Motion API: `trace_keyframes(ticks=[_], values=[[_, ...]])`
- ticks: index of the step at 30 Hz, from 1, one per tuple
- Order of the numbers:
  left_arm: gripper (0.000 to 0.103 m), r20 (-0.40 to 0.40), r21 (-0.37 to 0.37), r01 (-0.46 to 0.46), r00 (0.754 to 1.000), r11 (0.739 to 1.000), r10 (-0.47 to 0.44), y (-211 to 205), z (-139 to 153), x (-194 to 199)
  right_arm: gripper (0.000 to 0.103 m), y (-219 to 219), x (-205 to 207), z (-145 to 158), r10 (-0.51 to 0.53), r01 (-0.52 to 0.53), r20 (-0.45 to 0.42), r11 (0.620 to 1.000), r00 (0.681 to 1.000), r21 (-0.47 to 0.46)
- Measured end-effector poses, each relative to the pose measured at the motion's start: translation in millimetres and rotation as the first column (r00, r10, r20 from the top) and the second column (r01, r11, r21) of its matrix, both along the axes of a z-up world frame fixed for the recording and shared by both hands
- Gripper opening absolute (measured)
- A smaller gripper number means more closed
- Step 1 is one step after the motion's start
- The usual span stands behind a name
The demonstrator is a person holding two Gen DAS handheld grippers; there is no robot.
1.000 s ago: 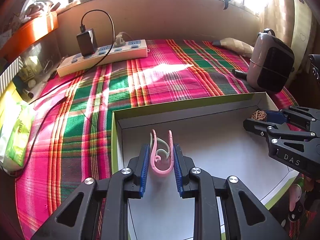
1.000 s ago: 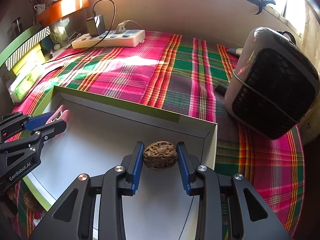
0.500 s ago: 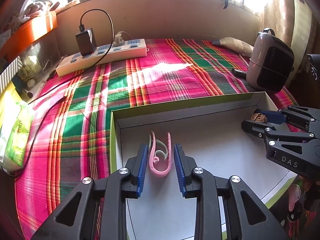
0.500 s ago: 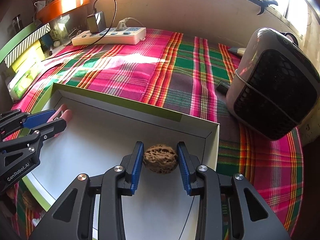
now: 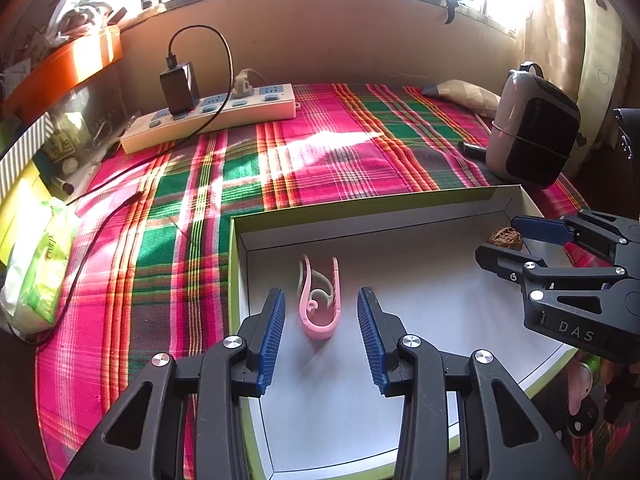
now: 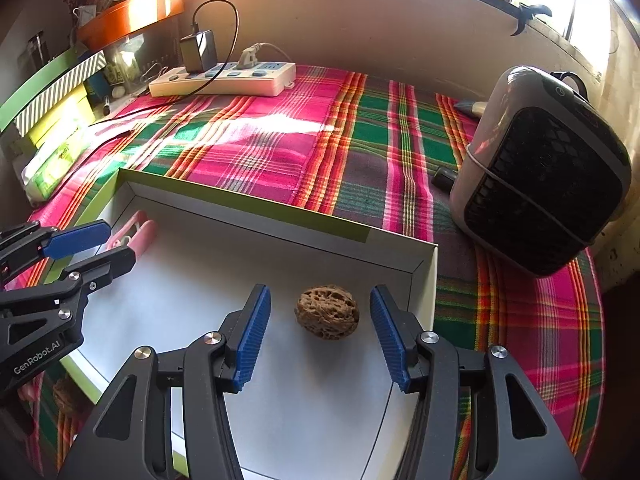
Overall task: Organize objects
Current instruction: 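Withdraw both open grippers from the box toward remaining objects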
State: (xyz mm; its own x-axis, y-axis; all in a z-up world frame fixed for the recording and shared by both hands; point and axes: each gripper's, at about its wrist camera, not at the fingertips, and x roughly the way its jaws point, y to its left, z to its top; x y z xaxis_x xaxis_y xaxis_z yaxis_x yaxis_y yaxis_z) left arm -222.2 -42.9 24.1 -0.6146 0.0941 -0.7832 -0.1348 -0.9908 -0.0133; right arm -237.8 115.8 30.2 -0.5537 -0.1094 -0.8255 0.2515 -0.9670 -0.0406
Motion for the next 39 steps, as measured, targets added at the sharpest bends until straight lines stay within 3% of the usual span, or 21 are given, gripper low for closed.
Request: trace_keyframes(ticks=[23, 39], values=[[0.037, -0.064, -0.012, -0.022, 0.998, 1.0, 0.021, -3.0, 28.2, 58.5, 0.053, -1.2, 58.1, 30.8, -0.033, 0.029, -0.074, 0.998, 0.997, -0.062], [0.037, -0.111, 0.063, -0.058, 0.992, 0.996, 0.065, -25.1, 32.2, 114.1, 0.053, 2.8, 120.8, 43.1, -0.065, 0.051, -0.143, 0.993, 0.988, -0.104]])
